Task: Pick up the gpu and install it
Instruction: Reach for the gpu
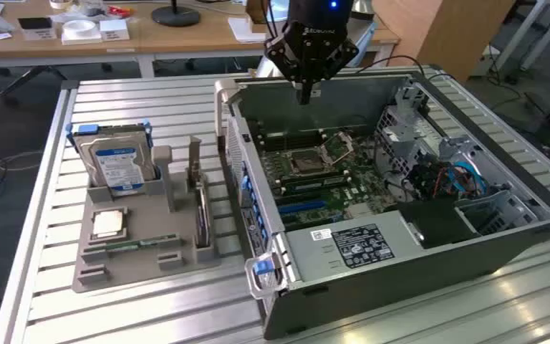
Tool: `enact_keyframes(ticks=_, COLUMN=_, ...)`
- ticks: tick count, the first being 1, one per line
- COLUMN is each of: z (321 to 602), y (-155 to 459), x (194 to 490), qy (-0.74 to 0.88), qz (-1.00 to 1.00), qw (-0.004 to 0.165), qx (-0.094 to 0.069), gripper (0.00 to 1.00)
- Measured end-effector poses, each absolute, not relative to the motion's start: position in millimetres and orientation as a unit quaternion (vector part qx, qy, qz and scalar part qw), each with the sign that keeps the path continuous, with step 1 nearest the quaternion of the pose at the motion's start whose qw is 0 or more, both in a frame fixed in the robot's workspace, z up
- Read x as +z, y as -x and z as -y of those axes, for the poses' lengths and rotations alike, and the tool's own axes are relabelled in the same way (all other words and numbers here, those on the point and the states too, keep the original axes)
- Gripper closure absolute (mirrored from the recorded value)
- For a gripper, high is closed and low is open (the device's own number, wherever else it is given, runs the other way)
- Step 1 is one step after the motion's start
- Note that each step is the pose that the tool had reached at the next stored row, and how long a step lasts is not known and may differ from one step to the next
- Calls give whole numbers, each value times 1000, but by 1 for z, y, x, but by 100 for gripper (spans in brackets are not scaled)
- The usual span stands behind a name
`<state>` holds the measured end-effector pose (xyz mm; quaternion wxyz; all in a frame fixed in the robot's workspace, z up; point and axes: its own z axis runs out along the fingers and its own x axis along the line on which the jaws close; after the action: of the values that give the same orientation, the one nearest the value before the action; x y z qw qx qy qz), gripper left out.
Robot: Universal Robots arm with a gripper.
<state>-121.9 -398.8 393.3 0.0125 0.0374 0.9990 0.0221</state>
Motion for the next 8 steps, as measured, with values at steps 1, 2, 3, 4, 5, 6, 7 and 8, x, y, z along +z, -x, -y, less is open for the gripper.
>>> enact_keyframes(ticks=1, z=399, y=122, x=393, qy=-37, qz=-999, qw=12, qx=22, gripper=89)
enact_keyframes(ticks=2, z=399, y=122, x=393, qy=-37, qz=-999, qw=12, qx=22, gripper=89)
enact_keyframes(ticks=3, z=399, y=122, x=393, qy=-37, qz=-999, qw=12, qx=22, gripper=89)
enact_keyframes(ticks=4, z=399, y=122, x=393, qy=-37, qz=-999, qw=12, qx=22, gripper=89)
enact_keyframes(ticks=5, z=399, y=122, x=393, qy=-37, qz=-999, qw=12, qx=22, gripper=89)
enact_keyframes(ticks=6, z=399, y=122, x=393, qy=-37, qz=-999, qw=12, qx=22, gripper=89)
enact_keyframes(ticks=7, z=399, y=122, x=393, qy=-37, qz=-999, qw=12, qx=22, gripper=89)
enact_keyframes(ticks=8, z=399, y=122, x=393, qy=-37, qz=-999, qw=12, qx=22, gripper=89)
